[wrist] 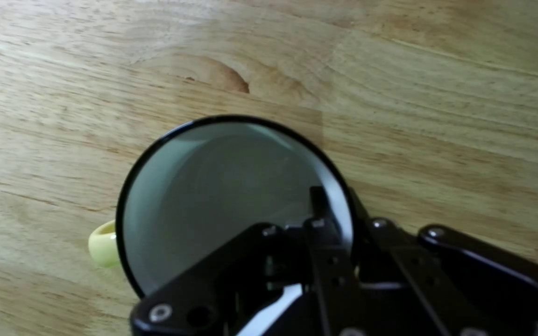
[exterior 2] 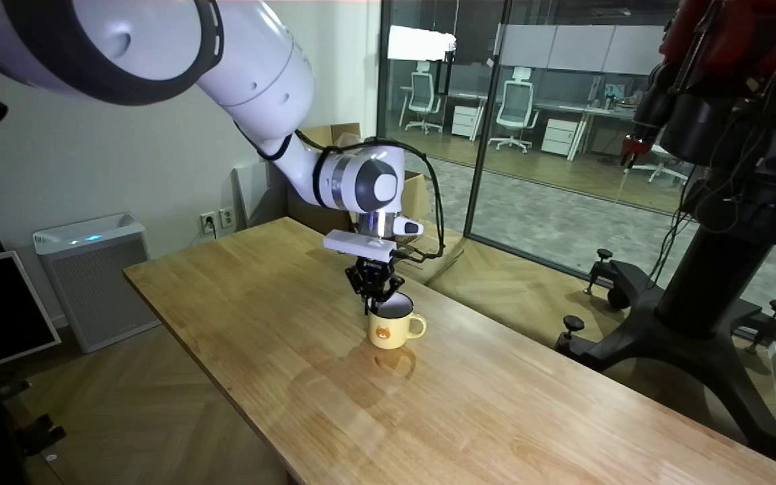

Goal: Move the mug to the left

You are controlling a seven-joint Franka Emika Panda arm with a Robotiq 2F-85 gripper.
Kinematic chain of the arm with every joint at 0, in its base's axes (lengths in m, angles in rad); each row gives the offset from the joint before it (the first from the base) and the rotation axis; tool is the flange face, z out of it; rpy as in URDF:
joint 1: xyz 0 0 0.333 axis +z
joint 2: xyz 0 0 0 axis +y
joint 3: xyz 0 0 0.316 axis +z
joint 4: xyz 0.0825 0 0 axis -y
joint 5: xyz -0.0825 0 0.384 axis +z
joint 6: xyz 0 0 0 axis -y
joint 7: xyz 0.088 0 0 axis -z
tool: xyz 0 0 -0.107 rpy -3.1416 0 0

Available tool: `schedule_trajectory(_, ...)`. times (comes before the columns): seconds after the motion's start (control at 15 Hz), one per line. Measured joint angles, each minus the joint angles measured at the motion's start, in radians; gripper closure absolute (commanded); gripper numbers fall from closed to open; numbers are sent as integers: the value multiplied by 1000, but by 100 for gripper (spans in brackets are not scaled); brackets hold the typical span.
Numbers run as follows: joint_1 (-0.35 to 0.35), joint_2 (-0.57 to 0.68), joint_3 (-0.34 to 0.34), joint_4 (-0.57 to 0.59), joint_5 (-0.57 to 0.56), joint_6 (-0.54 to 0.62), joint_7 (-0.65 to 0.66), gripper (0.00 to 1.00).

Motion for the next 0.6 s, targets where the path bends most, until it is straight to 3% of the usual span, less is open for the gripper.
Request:
schedule_trajectory(0.07,0,0,0,0,0,0,0,97)
schedule_trajectory(0.4,-2,0,1,0,0,0,-6,97)
schedule_trajectory(0.47,-2,0,1,0,0,0,-7,65)
schedule_trajectory(0.6,-3,0,2,0,1,-1,-9,60)
